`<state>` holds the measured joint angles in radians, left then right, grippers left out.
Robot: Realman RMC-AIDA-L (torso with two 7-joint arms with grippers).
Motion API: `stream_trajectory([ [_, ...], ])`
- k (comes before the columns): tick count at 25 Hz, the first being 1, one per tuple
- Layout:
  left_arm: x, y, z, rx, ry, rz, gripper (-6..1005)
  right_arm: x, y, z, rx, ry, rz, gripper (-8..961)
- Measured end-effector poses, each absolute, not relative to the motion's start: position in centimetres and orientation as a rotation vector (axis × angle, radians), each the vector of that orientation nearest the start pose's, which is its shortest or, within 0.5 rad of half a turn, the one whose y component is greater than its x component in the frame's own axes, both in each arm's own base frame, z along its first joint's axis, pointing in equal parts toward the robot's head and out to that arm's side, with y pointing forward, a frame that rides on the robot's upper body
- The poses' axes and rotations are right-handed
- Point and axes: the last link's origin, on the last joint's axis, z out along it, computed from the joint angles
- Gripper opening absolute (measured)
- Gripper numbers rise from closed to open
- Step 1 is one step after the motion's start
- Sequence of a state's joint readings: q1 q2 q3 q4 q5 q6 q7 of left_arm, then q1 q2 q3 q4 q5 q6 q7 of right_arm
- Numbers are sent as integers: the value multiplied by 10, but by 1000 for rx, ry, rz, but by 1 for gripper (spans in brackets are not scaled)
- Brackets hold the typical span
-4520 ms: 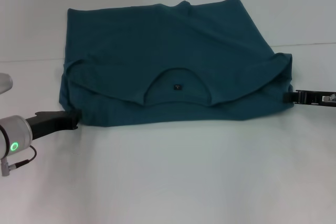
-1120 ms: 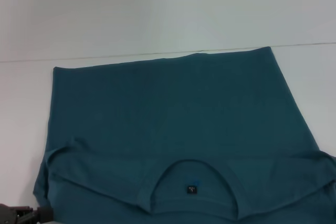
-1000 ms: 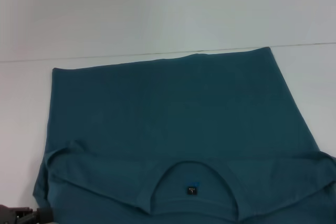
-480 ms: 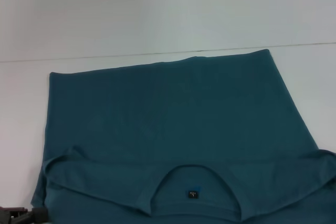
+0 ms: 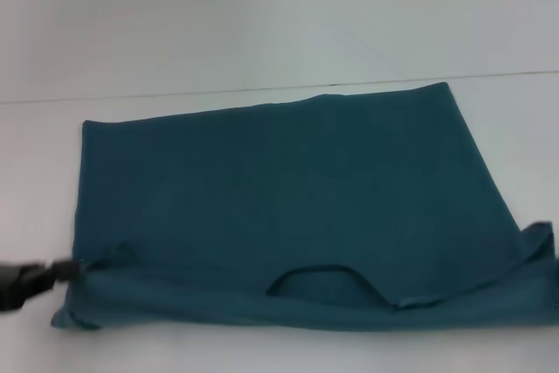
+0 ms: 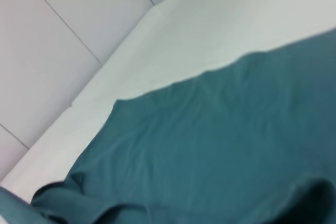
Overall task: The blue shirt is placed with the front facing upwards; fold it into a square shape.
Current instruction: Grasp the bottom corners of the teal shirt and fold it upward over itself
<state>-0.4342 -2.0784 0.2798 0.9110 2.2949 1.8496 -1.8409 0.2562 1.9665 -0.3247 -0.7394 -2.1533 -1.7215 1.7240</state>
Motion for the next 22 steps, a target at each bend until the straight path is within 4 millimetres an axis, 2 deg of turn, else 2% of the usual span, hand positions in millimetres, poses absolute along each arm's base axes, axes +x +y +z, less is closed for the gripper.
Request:
stream_trajectory([
  [5,-294,329,60,-2432,-1299,-719,96,356,290,94,-2247,1266,693,32],
  [11,-278,389,50,-2280,-1290,-686,101,331,350,86,-2215,1178,665,32],
  [17,-267,429,46,-2143,-1253,-640,106,312,403,69,-2152,1101,546,32],
  [22,-260,452,35,-2060,-1216,-580,111,298,432,53,-2112,1031,438,32],
])
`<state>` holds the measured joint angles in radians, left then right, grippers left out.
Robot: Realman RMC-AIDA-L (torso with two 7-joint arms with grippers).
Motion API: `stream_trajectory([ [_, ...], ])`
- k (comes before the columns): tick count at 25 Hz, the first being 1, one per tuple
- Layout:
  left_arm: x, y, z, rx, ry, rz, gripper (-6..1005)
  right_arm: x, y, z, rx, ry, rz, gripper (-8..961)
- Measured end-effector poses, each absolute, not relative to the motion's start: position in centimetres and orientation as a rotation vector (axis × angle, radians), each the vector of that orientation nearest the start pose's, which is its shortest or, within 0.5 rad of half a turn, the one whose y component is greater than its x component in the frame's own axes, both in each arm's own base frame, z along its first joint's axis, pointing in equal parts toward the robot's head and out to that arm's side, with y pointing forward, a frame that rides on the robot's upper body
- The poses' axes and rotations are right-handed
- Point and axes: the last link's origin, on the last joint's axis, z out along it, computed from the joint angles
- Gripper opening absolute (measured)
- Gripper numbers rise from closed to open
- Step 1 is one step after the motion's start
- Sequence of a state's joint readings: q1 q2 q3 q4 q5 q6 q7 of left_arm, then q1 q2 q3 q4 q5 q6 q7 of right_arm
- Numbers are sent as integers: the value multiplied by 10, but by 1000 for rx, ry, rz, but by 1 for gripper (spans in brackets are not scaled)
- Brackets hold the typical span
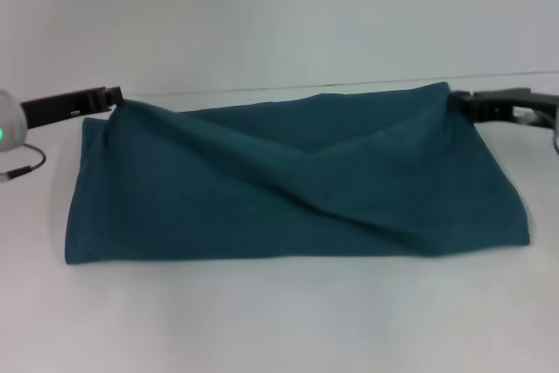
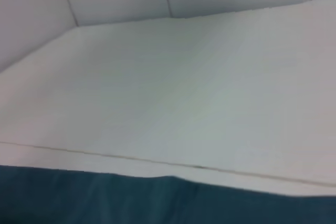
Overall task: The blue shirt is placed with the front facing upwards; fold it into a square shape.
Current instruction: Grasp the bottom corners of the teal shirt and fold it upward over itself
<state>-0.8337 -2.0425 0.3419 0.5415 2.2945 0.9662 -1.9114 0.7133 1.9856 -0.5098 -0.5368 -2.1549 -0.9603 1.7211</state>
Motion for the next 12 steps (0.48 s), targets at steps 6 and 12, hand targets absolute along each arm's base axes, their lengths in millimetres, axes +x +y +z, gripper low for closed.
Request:
stream_trajectory([
  [6,-251,471,25,-1992,-1160,-497,116,291,456,46,-2033,972,331,32],
  [12,-242,482,23,-1960,-1113,-470,121,286,468,48,-1984,922,285,33],
])
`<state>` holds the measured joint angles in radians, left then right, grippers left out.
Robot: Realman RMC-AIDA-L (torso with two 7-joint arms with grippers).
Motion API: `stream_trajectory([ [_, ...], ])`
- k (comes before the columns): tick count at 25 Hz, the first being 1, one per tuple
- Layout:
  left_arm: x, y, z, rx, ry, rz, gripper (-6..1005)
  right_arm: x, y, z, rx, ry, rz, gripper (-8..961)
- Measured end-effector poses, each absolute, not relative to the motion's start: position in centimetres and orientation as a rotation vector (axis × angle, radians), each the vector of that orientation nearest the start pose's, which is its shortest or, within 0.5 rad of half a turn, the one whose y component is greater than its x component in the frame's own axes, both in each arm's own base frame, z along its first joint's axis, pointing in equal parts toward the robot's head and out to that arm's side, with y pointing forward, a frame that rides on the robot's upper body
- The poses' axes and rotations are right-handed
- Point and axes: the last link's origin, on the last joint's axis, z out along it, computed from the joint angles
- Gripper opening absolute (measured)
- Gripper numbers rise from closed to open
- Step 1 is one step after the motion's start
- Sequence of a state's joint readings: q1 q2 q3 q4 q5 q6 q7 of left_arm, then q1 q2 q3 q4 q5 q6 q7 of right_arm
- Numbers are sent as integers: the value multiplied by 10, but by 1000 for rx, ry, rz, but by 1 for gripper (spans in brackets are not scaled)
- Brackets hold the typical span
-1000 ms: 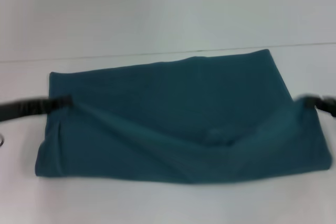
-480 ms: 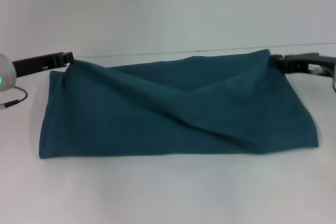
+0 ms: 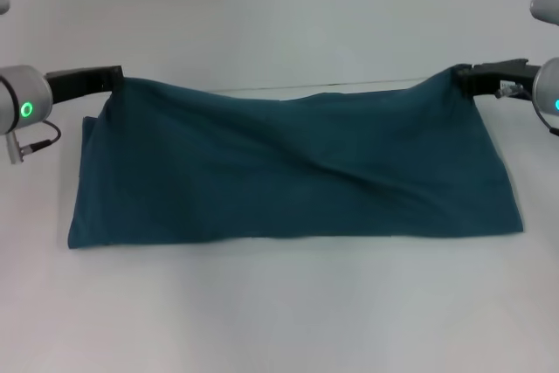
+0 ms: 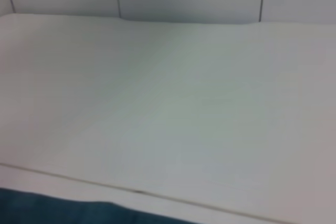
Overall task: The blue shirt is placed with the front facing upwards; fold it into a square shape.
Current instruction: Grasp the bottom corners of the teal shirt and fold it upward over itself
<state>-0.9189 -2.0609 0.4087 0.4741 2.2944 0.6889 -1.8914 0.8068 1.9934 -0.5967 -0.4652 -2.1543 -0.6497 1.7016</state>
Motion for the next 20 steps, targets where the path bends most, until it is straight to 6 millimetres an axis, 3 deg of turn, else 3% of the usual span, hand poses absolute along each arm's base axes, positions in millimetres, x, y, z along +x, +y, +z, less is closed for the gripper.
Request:
stream_trajectory([
  [10,-238,492,28,-1892,-1072,-441,129,279,482,60,-1924,879,273,32],
  [20,-236,494,26,-1882,-1053,-428,137,278,484,54,-1906,880,255,33],
])
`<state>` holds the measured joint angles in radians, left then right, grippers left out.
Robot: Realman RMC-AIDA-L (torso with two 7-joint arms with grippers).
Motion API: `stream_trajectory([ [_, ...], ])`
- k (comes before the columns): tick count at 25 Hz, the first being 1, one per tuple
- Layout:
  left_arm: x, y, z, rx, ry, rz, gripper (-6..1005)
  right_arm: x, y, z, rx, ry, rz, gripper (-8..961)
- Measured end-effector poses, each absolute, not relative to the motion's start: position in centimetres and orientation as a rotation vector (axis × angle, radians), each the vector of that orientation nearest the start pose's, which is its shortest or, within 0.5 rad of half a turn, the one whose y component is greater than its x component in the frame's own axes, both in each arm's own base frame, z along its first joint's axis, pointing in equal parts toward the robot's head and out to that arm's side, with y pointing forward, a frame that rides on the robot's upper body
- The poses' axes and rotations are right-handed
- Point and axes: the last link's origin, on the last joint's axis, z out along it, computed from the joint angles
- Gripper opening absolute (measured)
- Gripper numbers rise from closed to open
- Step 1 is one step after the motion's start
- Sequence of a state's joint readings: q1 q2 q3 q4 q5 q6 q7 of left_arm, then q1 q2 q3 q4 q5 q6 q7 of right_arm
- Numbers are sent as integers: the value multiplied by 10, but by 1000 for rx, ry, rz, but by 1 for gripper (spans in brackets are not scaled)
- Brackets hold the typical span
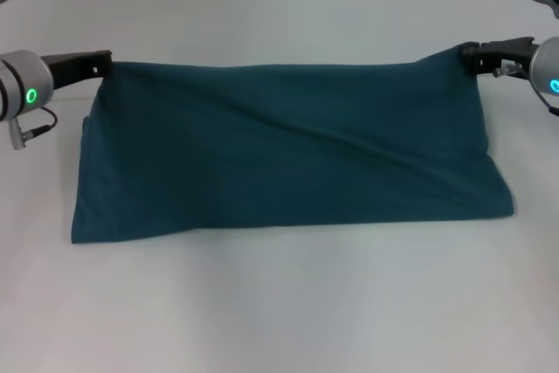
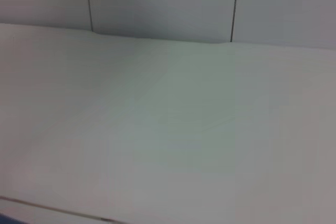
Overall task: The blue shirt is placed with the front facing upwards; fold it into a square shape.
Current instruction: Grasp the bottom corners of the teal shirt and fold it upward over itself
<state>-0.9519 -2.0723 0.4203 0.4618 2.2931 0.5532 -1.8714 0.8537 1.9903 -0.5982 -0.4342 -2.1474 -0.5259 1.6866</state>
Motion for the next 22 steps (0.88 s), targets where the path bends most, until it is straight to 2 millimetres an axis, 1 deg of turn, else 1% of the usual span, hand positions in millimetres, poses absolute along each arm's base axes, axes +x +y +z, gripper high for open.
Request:
stream_trajectory([
  [3,-236,494,25,-1884,-1051,-427,140,279,484,51,-1906,878,247,44],
  [7,-235,492,19,-1890,-1041,-416,143,278,483,46,-1908,873,267,66],
  [10,-234,489,10,-1893,-1019,-396,146,277,482,40,-1909,854,273,82],
  [14,-234,489,6,-1870,-1014,-393,149,277,480,37,-1908,828,282,103],
  [19,-237,488,9,-1834,-1049,-435,153,285,480,49,-1804,833,309,131],
  [20,-238,488,9,-1830,-1053,-437,186,286,480,52,-1791,831,316,136],
  [22,-241,486,10,-1821,-1063,-438,252,289,479,59,-1767,831,335,214],
])
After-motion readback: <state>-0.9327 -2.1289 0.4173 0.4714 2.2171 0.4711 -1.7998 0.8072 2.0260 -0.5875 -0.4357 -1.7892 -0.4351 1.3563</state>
